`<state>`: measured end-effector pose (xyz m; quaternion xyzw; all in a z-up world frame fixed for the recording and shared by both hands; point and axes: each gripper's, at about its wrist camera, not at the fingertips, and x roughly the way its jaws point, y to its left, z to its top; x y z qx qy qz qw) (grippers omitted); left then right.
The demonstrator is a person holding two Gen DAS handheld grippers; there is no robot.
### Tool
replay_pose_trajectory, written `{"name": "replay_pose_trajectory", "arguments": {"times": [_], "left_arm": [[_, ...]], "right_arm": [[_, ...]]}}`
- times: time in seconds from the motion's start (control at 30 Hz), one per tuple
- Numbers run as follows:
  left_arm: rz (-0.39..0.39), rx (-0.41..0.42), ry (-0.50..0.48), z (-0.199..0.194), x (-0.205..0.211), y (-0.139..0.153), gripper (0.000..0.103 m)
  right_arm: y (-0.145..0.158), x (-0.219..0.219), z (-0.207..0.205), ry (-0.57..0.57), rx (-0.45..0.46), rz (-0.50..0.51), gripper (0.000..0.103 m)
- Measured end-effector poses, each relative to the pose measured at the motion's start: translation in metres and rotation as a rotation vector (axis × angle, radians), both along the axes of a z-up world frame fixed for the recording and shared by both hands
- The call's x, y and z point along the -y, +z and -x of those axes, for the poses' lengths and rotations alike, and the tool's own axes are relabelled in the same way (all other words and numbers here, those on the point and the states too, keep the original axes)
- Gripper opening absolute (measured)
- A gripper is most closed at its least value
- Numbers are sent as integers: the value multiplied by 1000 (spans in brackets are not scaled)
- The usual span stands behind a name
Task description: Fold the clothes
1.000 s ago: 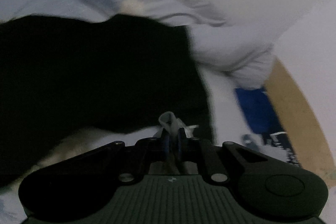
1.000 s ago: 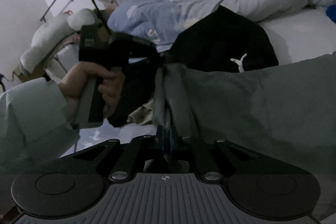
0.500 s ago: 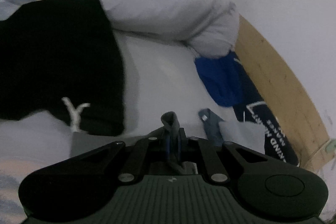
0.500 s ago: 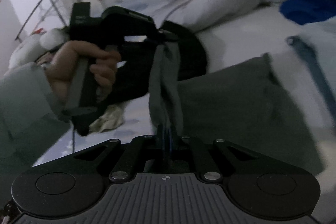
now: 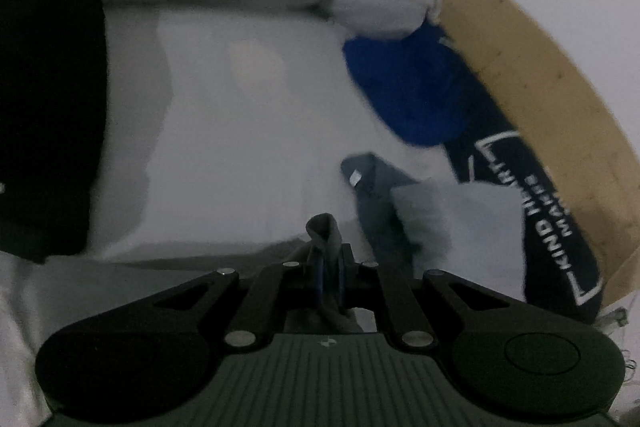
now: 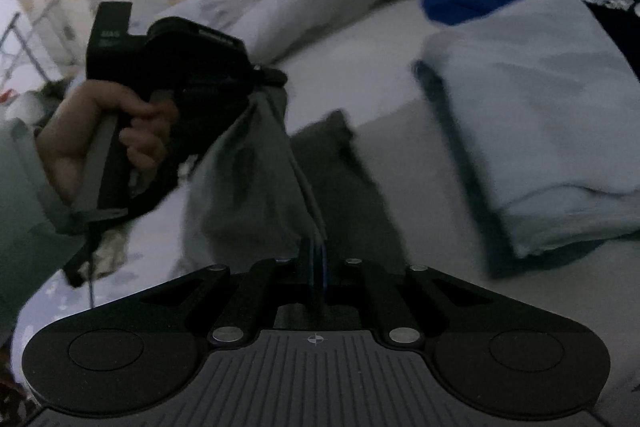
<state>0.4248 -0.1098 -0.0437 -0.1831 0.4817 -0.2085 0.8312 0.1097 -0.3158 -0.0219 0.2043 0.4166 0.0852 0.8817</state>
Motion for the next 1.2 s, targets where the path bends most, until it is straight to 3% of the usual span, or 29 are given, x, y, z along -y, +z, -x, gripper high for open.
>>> {"name": "replay_pose_trajectory", "arguments": {"times": [0.1, 0.27, 0.33, 0.4, 0.47, 0.53, 0.6, 0.73, 0.9, 1.2], "left_arm": [[-65, -41, -15, -9, 25, -25, 10], [-88, -14, -2, -13, 38, -38, 40], [-82, 20, 8, -10, 35, -31, 69], [-98, 71, 12, -3, 26, -17, 78], [-110, 126, -8, 8, 11, -2, 78], [-132, 162, 5, 23, -11, 14, 82], [-114, 187, 35, 42, -38, 28, 86], [-85, 209, 86, 92, -98, 42, 91], [-90, 187, 95, 134, -146, 25, 91], [11, 104, 130, 105, -157, -33, 89]], "right_arm": [[-25, 12, -9, -4, -67, 11, 5], [-55, 29, -17, -31, -175, 94, 7], [-57, 40, -15, -72, -187, 159, 10], [-54, 46, -12, -78, -163, 194, 13], [-49, 48, -10, -71, -138, 188, 23], [-44, 42, -7, -39, -95, 161, 47], [-37, 33, -5, 9, -39, 153, 55], [-22, 5, 3, 127, 49, 173, 62], [-16, -6, 12, 160, 61, 158, 63], [0, 18, -17, 204, 121, 47, 75]]}}
